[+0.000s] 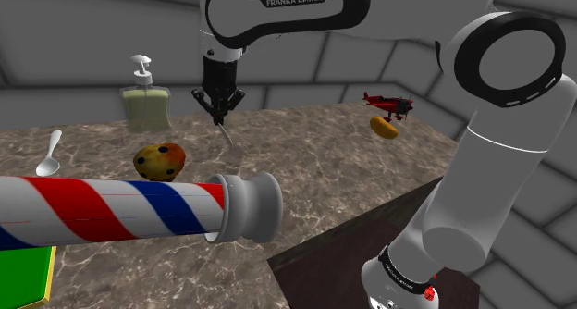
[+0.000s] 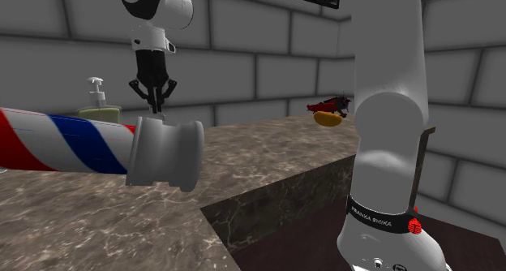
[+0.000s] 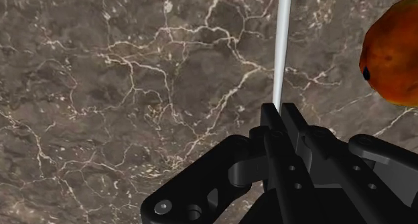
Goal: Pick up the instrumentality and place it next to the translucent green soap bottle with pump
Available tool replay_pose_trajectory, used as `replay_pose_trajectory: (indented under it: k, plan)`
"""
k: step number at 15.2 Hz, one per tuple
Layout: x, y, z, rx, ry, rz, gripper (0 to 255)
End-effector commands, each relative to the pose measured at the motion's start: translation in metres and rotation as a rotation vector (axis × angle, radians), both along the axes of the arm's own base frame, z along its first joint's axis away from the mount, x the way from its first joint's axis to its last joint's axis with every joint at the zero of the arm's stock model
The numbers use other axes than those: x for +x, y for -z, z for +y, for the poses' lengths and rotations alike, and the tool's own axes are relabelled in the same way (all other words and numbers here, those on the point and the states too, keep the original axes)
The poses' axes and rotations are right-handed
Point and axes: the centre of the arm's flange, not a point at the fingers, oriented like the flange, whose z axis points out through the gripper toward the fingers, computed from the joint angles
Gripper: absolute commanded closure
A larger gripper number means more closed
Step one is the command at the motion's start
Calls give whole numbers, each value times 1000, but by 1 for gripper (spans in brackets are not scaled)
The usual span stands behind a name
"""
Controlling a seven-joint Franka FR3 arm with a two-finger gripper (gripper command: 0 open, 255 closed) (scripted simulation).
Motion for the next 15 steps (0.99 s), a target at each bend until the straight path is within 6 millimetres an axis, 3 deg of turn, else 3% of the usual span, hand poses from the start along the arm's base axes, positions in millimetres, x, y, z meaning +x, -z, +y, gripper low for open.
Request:
replay_pose_trajectory:
  k: [1,15]
  plan:
    - [0,11,0,0,0,0,255]
    - [0,85,0,0,0,0,255]
